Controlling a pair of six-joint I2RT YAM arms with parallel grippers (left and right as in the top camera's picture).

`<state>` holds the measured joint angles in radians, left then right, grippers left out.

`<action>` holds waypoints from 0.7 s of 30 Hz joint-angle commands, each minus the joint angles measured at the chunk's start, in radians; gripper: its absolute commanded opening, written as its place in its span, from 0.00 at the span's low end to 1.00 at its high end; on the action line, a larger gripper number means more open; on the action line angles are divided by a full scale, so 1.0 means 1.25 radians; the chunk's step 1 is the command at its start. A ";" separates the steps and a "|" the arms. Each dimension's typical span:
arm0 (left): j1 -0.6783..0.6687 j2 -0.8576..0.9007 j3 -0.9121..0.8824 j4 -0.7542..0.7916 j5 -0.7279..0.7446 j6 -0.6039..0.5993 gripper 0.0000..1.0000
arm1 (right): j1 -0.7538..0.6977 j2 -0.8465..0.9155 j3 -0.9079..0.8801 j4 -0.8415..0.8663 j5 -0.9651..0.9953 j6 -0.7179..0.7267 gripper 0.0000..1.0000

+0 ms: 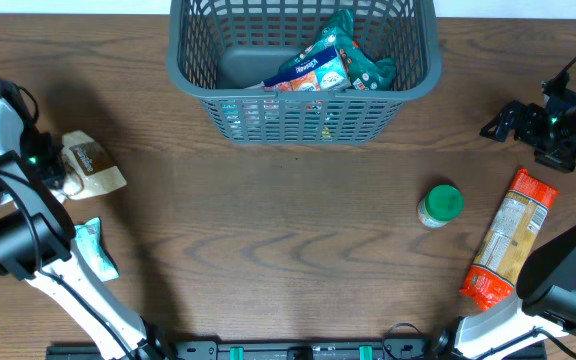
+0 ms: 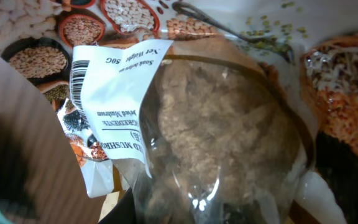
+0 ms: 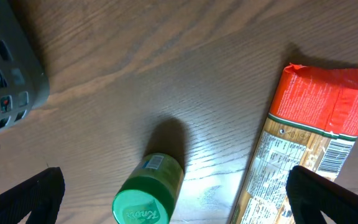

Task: Pack container
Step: 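Carry the snack pouch into the basket and release it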

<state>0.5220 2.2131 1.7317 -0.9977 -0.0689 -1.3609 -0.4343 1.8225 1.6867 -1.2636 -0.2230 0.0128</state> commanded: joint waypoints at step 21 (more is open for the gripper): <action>-0.400 -0.616 0.031 0.352 0.161 1.406 0.07 | 0.005 0.002 -0.002 0.014 0.005 -0.017 0.99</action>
<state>0.1043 1.4532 1.7569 -0.5827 0.0784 0.0605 -0.4343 1.8225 1.6867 -1.2453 -0.2230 0.0097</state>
